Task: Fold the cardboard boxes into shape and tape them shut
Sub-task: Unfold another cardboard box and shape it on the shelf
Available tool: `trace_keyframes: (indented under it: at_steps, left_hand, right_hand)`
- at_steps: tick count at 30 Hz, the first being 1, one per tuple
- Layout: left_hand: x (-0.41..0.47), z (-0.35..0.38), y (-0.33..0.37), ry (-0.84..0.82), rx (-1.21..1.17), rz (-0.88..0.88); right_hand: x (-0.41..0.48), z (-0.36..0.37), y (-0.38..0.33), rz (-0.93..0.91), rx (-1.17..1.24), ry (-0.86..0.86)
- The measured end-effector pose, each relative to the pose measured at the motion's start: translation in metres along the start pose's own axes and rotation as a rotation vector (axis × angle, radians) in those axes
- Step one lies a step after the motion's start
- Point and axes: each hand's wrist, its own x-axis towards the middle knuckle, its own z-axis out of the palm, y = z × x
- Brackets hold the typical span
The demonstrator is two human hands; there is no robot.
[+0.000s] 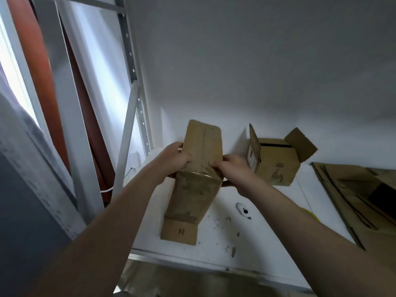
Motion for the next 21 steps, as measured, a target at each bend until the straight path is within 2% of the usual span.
trace_keyframes:
  at_steps: [7,10,14,21]
  left_hand:
    - [-0.045,-0.029,0.032,0.11,-0.182,0.177]
    - [-0.071,-0.033,0.058,0.065,-0.233,0.21]
    - [-0.094,-0.033,0.078,0.032,-0.358,0.125]
    - [-0.104,-0.028,0.078,0.101,-0.282,0.134]
  right_hand:
    - [-0.044,-0.015,-0.05,-0.328,0.101,0.042]
    - [-0.067,-0.026,-0.076,-0.304,0.104,0.025]
    - [-0.085,-0.036,-0.091,-0.218,0.06,0.076]
    - [-0.096,-0.044,-0.08,-0.26,0.052,0.156]
